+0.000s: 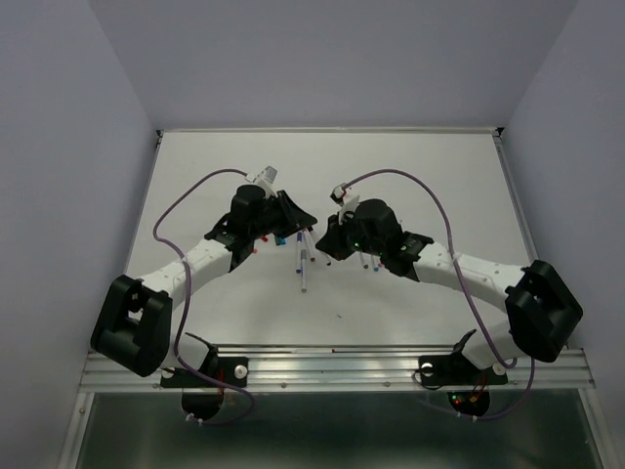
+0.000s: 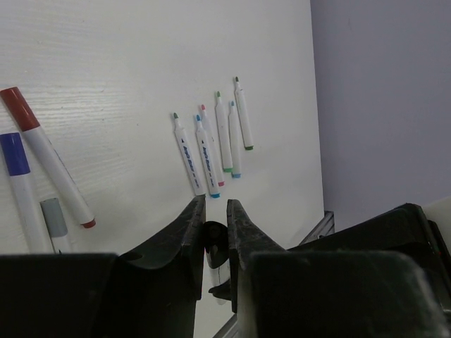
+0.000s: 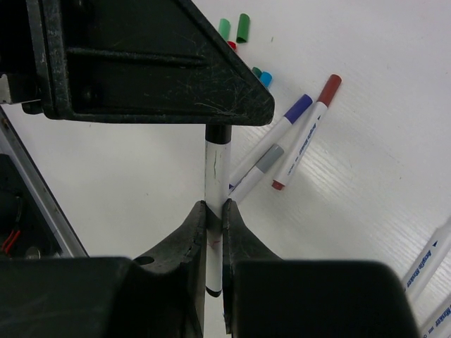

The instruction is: Open the pen caps

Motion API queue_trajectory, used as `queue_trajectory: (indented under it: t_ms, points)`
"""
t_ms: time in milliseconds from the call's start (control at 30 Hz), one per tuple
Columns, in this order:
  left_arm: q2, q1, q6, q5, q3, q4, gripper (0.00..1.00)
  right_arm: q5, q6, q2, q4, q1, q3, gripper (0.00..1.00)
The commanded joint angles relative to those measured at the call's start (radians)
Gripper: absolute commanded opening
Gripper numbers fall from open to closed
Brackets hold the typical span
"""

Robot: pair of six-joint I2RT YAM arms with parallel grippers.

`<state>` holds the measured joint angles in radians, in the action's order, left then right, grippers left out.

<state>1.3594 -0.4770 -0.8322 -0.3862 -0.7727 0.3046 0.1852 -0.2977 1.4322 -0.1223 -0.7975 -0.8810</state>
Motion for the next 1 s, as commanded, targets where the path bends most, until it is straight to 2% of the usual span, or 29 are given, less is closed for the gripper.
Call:
queue_trajectory:
  t_ms: [0,100,200,400,633,800,833,867,900,967]
  points:
    - [-0.005,-0.005,0.004,0.091,-0.028,0.028,0.00,0.134,0.055,0.027,0.079,-0.005,-0.058,0.01]
    - [0.018,0.017,0.016,0.154,-0.083,0.016,0.00,0.224,0.043,0.022,0.119,-0.014,-0.013,0.01]
    - [0.064,0.049,0.019,0.158,-0.173,0.047,0.00,0.276,-0.009,-0.012,0.193,-0.023,0.062,0.01]
    - [0.121,0.098,0.021,0.193,-0.278,0.073,0.00,0.371,-0.084,-0.093,0.222,-0.046,0.169,0.01]
    - [0.115,0.192,0.008,0.228,-0.287,0.094,0.00,0.382,-0.179,-0.214,0.228,-0.066,0.263,0.01]
    - [0.099,0.207,0.013,0.211,-0.261,0.062,0.00,0.177,-0.225,-0.234,0.274,-0.066,0.243,0.01]
    - [0.089,0.207,0.022,0.224,-0.243,0.010,0.00,0.036,-0.239,-0.213,0.294,-0.066,0.219,0.01]
    - [0.084,0.206,0.030,0.237,-0.237,-0.024,0.00,-0.022,-0.236,-0.196,0.302,-0.066,0.203,0.01]
    - [0.081,0.206,0.041,0.259,-0.220,-0.057,0.00,-0.176,-0.250,-0.173,0.309,-0.066,0.182,0.01]
    - [0.069,0.206,0.065,0.282,-0.188,-0.120,0.00,-0.317,-0.276,-0.086,0.334,-0.066,0.140,0.01]
